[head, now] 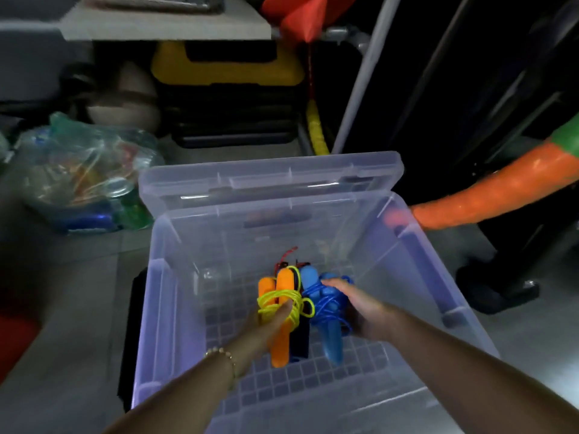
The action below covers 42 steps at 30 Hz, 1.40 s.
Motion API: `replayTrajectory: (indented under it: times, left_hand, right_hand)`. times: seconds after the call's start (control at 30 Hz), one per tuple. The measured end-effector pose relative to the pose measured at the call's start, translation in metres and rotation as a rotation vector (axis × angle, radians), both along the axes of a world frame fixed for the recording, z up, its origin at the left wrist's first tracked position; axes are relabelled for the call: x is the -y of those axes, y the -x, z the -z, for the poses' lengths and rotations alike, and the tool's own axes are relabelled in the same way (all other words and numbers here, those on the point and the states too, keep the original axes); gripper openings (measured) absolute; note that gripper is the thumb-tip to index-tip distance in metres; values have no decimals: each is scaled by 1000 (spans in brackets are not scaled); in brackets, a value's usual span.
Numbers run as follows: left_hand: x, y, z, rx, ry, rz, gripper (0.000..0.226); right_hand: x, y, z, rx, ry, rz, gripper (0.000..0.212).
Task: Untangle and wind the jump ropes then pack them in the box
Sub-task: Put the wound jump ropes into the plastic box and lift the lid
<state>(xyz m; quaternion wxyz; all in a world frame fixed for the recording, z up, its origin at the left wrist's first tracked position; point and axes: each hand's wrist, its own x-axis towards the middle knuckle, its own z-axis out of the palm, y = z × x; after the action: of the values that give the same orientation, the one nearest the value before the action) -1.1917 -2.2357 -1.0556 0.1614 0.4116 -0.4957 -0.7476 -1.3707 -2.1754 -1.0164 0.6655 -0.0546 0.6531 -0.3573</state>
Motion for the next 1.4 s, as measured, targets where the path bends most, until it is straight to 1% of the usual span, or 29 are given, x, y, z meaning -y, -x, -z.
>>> replayTrajectory:
  times: [0.03, 0.07, 0.1, 0.13, 0.17, 0.23, 0.27, 0.33, 0.37, 0.4, 0.47, 0.53, 0.57, 0.63, 0.67, 0.73, 0.83, 0.9, 1.03, 1.1, 1.13, 1.17, 1.23, 1.27, 1.33, 1.4]
  left_hand:
    - [-1, -1, 8, -14, -19, 16, 33]
    - [-1, 0, 11, -48, -42, 19, 46]
    - [2, -1, 17, -95, -34, 5, 59]
    - [5, 0, 24, -135, -34, 15, 68]
    - [6, 1, 24, -133, -30, 30, 68]
    - [5, -1, 21, -87, -25, 10, 50]
    - [4, -5, 17, -58, 23, -42, 41]
    - [6, -13, 10, 44, 224, -177, 18]
    - [10, -17, 8, 102, 288, -219, 14]
    - [13, -19, 7, 150, 308, -231, 14]
    - [20, -24, 8, 221, 271, -200, 16]
    - [19, -24, 21, 319, 208, -149, 19]
    - [16, -23, 27, 370, 172, -159, 22]
    - [10, -21, 40, 436, 114, -257, 23]
    - [9, -21, 44, 463, 111, -285, 25]
    - [12, -21, 49, 515, 135, -237, 41]
    - [19, -22, 46, 711, 182, -188, 53]
    - [22, -22, 44, 772, 188, -125, 60]
    - [24, -18, 29, 712, 173, -62, 59]
    - [24, -15, 8, 748, 204, -50, 66]
    - [23, -14, -7, 757, 217, -52, 64]
    - [22, -13, -23, 722, 246, -57, 57]
    - [18, -15, -67, 623, 302, -51, 42]
    - [16, -19, -91, 572, 351, -33, 35]
    - [10, -38, -136, 492, 503, -18, 38]
    - [6, -70, -182, 484, 661, -14, 38]
  right_hand:
    - [1, -1, 5, -8, -5, -3, 43]
    - [3, -3, 9, -13, -8, 0, 48]
    - [7, -4, 15, -16, -11, 4, 49]
    - [10, -5, 18, -20, -20, 8, 49]
    - [12, -5, 20, -32, -38, 0, 49]
    - [11, -2, 23, -62, -65, -21, 46]
    - [11, 1, 23, -72, -68, -22, 42]
    - [12, 13, 19, -99, -56, -8, 33]
    - [13, 21, 18, -126, -41, 12, 30]
    - [15, 28, 16, -159, -23, 38, 28]
    - [19, 36, 17, -237, -8, 64, 29]
    - [19, 40, 27, -326, -52, 23, 34]
    - [16, 40, 34, -375, -79, -15, 33]
    - [11, 39, 44, -448, -92, -71, 31]
    - [8, 38, 47, -453, -77, -70, 30]
    - [6, 39, 53, -480, -61, -81, 30]
    - [6, 38, 57, -532, -76, -86, 38]
    - [6, 35, 55, -553, -93, -63, 40]
    - [3, 29, 43, -584, -99, -81, 38]
    - [4, 24, 28, -621, -111, -93, 48]
    - [4, 18, 16, -639, -113, -92, 58]
    - [7, 11, 0, -661, -103, -88, 66]
    - [15, -8, -34, -725, -34, -96, 73]
    - [20, -19, -52, -764, 14, -109, 73]
    - [28, -48, -93, -843, 129, -180, 66]
    - [34, -84, -137, -900, 266, -266, 60]
